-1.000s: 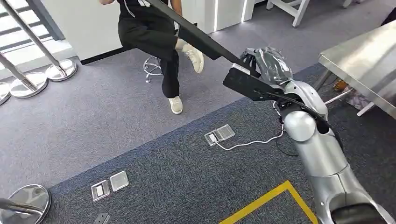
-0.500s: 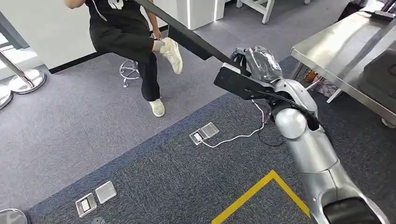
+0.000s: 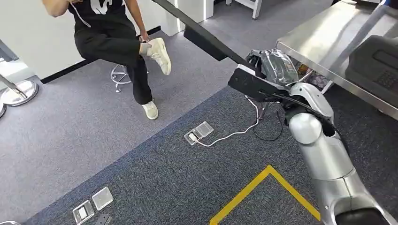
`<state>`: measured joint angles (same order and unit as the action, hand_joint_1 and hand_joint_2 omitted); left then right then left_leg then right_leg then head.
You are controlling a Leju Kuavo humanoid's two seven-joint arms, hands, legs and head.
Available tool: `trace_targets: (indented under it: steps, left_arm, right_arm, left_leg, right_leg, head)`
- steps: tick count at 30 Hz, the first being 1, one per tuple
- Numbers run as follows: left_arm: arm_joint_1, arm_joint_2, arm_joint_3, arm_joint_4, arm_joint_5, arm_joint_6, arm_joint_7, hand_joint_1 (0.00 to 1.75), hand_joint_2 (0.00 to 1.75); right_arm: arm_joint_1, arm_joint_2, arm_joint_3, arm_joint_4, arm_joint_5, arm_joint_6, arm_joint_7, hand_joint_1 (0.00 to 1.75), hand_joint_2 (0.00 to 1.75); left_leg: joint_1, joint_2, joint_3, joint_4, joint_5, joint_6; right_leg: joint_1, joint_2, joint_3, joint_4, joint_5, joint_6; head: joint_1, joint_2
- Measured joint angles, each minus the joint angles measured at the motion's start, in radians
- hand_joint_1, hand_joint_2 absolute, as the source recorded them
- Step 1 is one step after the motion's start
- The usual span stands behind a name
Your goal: Take the parts from the cabinet and place them on the table.
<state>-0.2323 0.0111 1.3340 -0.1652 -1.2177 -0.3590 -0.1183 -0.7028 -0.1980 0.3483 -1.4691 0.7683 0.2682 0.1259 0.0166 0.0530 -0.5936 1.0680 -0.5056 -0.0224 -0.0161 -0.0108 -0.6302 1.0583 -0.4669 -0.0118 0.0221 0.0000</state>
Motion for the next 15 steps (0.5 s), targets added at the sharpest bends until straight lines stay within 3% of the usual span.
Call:
trace_targets:
  steps: [1,3,4,5,7,9,10,11,13,14,15]
  left_arm:
    - [0.0,0.0,0.0,0.0,0.0,0.0,0.0,0.0,1.75]
    - [0.004,0.0,0.0,0.0,0.0,0.0,0.0,0.0,1.75]
    - [0.006,0.0,0.0,0.0,0.0,0.0,0.0,0.0,1.75]
    - [0.008,0.0,0.0,0.0,0.0,0.0,0.0,0.0,1.75]
    - [0.008,0.0,0.0,0.0,0.001,-0.001,0.0,0.0,1.75]
    - [0.007,0.0,0.0,0.0,0.001,0.0,0.0,0.0,1.75]
    - [0.007,0.003,0.0,0.0,0.001,-0.001,0.0,0.0,1.75]
    - [0.007,0.003,0.0,0.0,0.002,-0.001,0.0,0.0,1.75]
    - [0.006,0.003,0.0,0.0,0.002,-0.001,0.0,0.0,1.75]
    - [0.004,0.003,0.0,0.0,0.002,-0.001,0.0,0.0,1.75]
    - [0.003,0.002,0.0,0.0,0.002,-0.001,0.0,0.0,1.75]
  right_arm:
    - [-0.002,0.0,0.0,0.0,0.0,0.0,0.0,1.71,1.75]
    - [-0.001,0.001,0.0,0.0,0.0,0.0,0.0,1.71,1.75]
    - [0.0,0.001,0.0,0.0,0.0,0.0,0.0,1.71,1.75]
    - [0.0,0.001,0.0,0.0,0.0,0.001,0.0,1.71,1.75]
    - [0.0,0.001,0.0,0.0,0.0,0.001,0.0,1.71,1.75]
    - [-0.001,0.001,0.0,0.0,0.0,0.0,0.0,1.71,1.75]
    - [0.0,0.001,0.0,0.0,0.0,0.0,0.0,1.71,1.75]
    - [0.001,0.001,0.0,0.0,0.0,0.0,0.0,1.71,1.75]
    - [0.002,0.001,-0.001,0.0,0.0,0.0,0.001,1.71,1.75]
    - [0.002,0.0,-0.002,-0.001,0.0,0.0,0.0,1.71,1.75]
    - [0.003,0.0,-0.003,-0.002,0.0,-0.001,0.0,1.71,1.75]
  left_leg:
    - [0.001,-0.017,-0.016,0.033,-0.025,-0.001]
    - [-0.002,-0.038,-0.094,0.198,-0.103,-0.002]
    - [-0.004,-0.041,-0.126,0.262,-0.121,0.001]
    - [-0.007,-0.042,-0.143,0.29,-0.118,0.005]
    - [-0.016,-0.047,-0.11,0.205,-0.049,0.025]
    - [-0.029,-0.071,-0.03,0.029,0.037,0.049]
    - [-0.03,-0.093,-0.013,-0.006,0.024,0.058]
    - [-0.035,-0.087,-0.012,-0.021,0.032,0.055]
    - [-0.04,-0.078,-0.01,-0.023,0.032,0.057]
    - [-0.035,-0.07,-0.005,-0.037,0.039,0.061]
    - [-0.024,-0.057,0.003,-0.058,0.049,0.06]
  right_leg:
    - [0.0,0.005,0.0,0.0,0.0,-0.002]
    - [0.004,0.02,-0.001,0.0,0.001,-0.007]
    - [0.008,0.027,-0.001,0.001,0.001,-0.009]
    - [0.011,0.036,-0.001,0.001,0.001,-0.01]
    - [0.018,0.052,0.001,0.0,0.002,-0.011]
    - [0.021,0.067,0.003,0.0,0.003,-0.012]
    - [0.022,0.071,0.001,-0.001,0.003,-0.01]
    - [0.019,0.08,0.0,-0.001,0.004,-0.01]
    - [0.011,0.086,-0.001,-0.007,0.008,-0.001]
    - [0.014,0.092,0.001,-0.012,0.011,0.004]
    - [0.016,0.08,0.001,-0.003,0.0,0.006]
  head:
    - [-0.007,0.0]
    - [-0.027,0.0]
    - [-0.034,0.0]
    - [-0.038,0.0]
    - [-0.045,0.0]
    - [-0.051,0.0]
    - [-0.05,0.0]
    - [-0.046,0.0]
    - [-0.056,0.0]
    - [-0.059,0.0]
    - [-0.059,0.0]
